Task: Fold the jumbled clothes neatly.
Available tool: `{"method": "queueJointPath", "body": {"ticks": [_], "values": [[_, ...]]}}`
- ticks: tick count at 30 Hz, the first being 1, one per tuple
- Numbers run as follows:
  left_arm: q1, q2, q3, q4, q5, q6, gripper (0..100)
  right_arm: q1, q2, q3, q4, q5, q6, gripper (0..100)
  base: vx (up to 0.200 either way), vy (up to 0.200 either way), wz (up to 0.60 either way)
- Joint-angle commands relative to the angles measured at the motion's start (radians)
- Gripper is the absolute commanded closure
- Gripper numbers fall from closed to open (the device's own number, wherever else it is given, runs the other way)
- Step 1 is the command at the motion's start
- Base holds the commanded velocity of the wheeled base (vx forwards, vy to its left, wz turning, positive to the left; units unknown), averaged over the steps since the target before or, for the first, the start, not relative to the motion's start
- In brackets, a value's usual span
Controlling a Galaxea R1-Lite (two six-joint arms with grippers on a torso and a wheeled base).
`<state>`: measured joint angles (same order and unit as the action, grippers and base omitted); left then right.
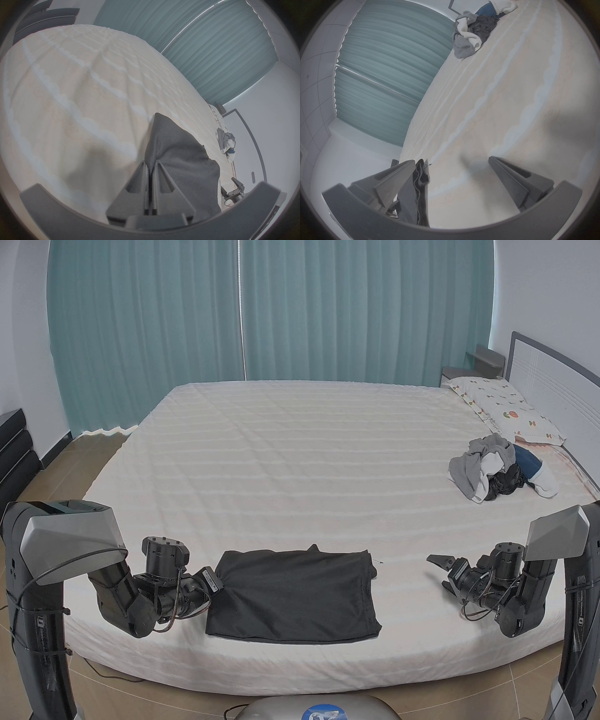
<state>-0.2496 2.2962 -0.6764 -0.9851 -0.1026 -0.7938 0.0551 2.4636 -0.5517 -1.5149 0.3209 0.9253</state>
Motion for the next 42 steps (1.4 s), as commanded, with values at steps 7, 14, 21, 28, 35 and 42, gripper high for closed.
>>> {"method": "queueJointPath", "body": {"ticks": [7,14,21,28,35,42], "values": [[-0.014,-0.018,0.029,-0.003,-0.003,-0.001,0,0.0,0.001,-0.001,-0.001,0.001,0.0,0,0.0,0.0,0.0],[-0.014,-0.021,0.041,-0.017,-0.005,0.001,0,-0.001,-0.003,-0.001,-0.001,0.001,0.004,0,0.0,0.0,0.0],[0.006,-0.046,0.047,-0.05,-0.003,-0.019,0,-0.001,-0.005,-0.001,-0.001,0.003,0.009,0,0.0,0.0,0.0],[0.036,-0.121,0.08,-0.055,0.024,0.03,0,-0.006,-0.012,-0.008,0.009,0.003,0.023,0,0.0,0.0,0.0],[0.092,-0.327,0.098,-0.052,0.116,0.13,0,0.0,-0.037,-0.011,0.009,-0.016,0.017,0,0.0,0.0,0.0],[0.112,-0.457,0.141,-0.052,0.207,0.243,0,0.014,-0.206,0.05,0.041,-0.029,-0.002,0,0.0,0.0,0.0]]}}
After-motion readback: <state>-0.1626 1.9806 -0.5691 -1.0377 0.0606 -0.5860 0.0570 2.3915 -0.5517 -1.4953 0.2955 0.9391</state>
